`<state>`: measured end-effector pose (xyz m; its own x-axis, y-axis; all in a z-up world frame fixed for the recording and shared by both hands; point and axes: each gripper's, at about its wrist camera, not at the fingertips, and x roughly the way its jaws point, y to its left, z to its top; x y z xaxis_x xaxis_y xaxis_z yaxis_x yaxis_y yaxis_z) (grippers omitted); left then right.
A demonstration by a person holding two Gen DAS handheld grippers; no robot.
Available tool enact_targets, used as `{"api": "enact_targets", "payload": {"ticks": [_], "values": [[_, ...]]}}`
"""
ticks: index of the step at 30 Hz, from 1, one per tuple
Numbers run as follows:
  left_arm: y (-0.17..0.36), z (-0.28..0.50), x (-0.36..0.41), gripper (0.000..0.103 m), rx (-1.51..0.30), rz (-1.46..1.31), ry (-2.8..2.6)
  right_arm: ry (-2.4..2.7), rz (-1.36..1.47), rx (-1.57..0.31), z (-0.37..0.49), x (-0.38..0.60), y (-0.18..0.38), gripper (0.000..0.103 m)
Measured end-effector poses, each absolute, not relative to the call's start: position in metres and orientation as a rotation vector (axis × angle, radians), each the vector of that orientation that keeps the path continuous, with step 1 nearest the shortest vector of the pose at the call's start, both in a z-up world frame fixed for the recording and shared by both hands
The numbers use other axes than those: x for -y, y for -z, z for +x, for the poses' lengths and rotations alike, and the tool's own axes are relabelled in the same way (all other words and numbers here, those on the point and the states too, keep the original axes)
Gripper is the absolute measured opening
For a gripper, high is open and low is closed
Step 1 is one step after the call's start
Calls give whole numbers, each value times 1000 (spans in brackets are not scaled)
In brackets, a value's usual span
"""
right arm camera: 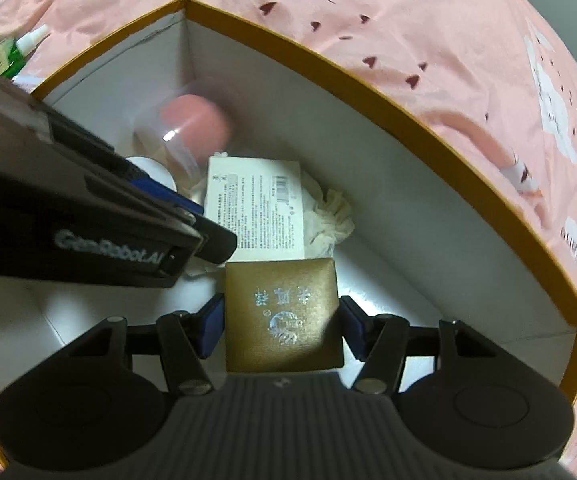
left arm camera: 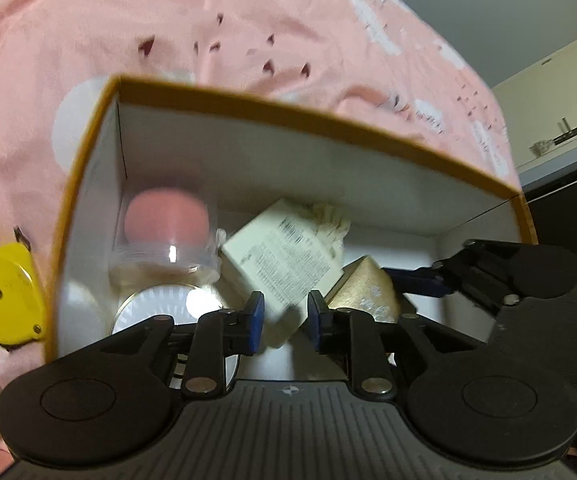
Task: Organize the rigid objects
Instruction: 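Lower both boxes into the orange box and open both grippers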
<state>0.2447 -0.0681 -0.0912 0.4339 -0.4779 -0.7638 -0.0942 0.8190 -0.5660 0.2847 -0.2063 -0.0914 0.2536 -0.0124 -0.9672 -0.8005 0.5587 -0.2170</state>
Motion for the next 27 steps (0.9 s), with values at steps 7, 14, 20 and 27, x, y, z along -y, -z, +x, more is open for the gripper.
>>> {"api": "enact_targets", "payload": {"ticks": [7,14,20,27], "values": [[51,234,56,25,-1001,-483,266,-614,-871,-1174,280,203,84,76],[28,223,35,27,-906,-398,204,-514,-770,-1266,281,214,82,72],[27,218,5,31,-881,-447,137,-501,-760,-1258,271,218,84,61],[39,217,-17,31,-910,-511,116,-575,-835,-1232,266,218,82,60]]}}
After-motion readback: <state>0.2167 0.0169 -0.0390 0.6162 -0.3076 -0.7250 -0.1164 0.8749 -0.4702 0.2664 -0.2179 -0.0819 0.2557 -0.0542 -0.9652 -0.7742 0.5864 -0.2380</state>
